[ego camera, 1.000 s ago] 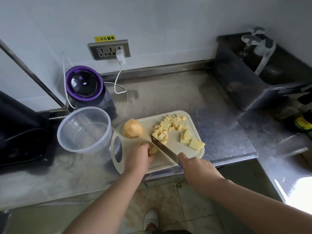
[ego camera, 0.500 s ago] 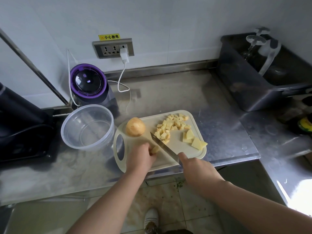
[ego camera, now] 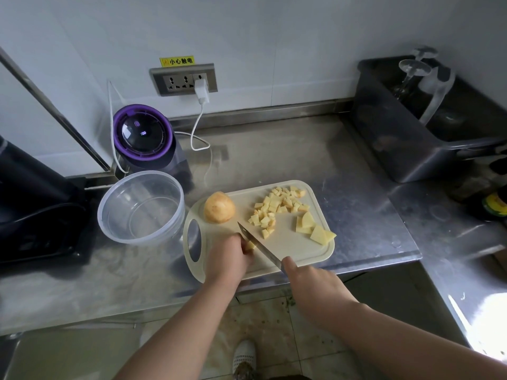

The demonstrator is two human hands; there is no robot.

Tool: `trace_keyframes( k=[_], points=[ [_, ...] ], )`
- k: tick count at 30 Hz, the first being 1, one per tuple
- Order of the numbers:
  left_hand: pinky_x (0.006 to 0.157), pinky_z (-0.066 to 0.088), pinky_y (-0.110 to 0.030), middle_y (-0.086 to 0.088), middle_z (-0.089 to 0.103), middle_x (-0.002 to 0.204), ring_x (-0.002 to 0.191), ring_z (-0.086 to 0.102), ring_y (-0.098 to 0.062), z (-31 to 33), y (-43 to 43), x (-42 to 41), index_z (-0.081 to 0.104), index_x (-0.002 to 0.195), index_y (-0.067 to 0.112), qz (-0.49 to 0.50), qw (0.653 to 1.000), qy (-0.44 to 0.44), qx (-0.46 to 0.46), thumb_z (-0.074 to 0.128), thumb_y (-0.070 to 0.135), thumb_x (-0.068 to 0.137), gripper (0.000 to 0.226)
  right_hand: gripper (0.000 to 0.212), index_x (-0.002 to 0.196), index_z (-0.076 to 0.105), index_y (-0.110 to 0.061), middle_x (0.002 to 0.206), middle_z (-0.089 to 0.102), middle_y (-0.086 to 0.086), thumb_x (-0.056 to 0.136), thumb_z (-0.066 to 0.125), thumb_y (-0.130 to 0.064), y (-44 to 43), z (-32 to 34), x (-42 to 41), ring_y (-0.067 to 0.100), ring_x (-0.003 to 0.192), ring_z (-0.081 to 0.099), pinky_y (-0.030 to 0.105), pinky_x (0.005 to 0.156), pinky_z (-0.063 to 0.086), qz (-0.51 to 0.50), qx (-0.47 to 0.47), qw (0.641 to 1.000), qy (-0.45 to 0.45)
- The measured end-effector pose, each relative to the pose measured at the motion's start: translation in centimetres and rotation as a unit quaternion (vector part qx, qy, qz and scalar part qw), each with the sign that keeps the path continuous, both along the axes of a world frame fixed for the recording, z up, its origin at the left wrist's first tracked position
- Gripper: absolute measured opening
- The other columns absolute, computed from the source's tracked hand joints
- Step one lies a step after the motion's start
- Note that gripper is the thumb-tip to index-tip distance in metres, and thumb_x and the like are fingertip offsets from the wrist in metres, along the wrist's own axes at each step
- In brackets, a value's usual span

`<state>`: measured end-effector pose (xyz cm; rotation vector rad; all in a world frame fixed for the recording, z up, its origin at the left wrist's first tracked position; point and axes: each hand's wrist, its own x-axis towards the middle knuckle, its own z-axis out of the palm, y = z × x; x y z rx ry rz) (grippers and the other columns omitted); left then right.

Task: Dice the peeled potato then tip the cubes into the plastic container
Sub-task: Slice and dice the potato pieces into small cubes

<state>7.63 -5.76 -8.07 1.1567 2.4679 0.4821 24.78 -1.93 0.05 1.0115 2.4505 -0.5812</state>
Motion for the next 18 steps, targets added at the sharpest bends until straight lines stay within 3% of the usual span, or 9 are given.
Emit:
trace_keyframes(
  k=[5, 9, 13, 18],
  points=[
    [0.071, 0.054, -0.033, 0.002, 0.067, 0.089, 0.081, 0.062, -0.018, 0.03, 0.04, -0.01, 0.066, 0.098, 0.018, 0.001, 1.0, 0.008, 0.011, 0.066, 0.027, 0.082, 0.019, 0.048, 0.138, 0.027, -0.016, 0.071, 0.039, -0.004, 0.096, 0.046, -0.002, -0.14, -0.33, -0.51, 0.005, 0.056, 0.041, 0.017, 0.045, 0.029, 0.011, -0.002, 1.0, -0.014],
    [0.071, 0.056, -0.035, 0.005, 0.067, 0.083, 0.077, 0.063, -0.014, 0.28, -0.17, 0.11, 0.067, 0.094, 0.02, -0.002, 1.0, 0.0, 0.016, 0.066, 0.032, 0.083, 0.017, 0.045, 0.131, 0.032, -0.022, 0.077, 0.049, -0.003, 0.095, 0.05, -0.003, 0.62, -0.14, -0.39, 0.008, 0.065, 0.051, 0.017, 0.05, 0.04, -0.028, -0.02, 0.999, -0.002],
    [0.071, 0.055, -0.031, 0.006, 0.068, 0.083, 0.075, 0.063, -0.013, 0.3, -0.65, 0.01, 0.068, 0.093, 0.021, -0.017, 1.0, 0.002, 0.026, 0.066, 0.04, 0.084, 0.021, 0.04, 0.123, 0.031, -0.021, 0.073, 0.047, -0.002, 0.093, 0.044, 0.001, 0.66, 0.11, -0.1, 0.01, 0.06, 0.047, 0.021, 0.047, 0.034, -0.039, 0.005, 0.999, 0.011],
    [0.075, 0.053, -0.029, 0.003, 0.071, 0.09, 0.083, 0.065, -0.016, 0.12, -0.94, -0.13, 0.069, 0.1, 0.02, -0.012, 0.999, -0.01, 0.028, 0.066, 0.033, 0.085, 0.021, 0.041, 0.128, 0.033, -0.021, 0.089, 0.058, 0.004, 0.094, 0.043, 0.0, -0.03, 0.5, 0.1, 0.018, 0.077, 0.061, 0.03, 0.062, 0.05, -0.011, -0.006, 1.0, 0.005]
  ],
)
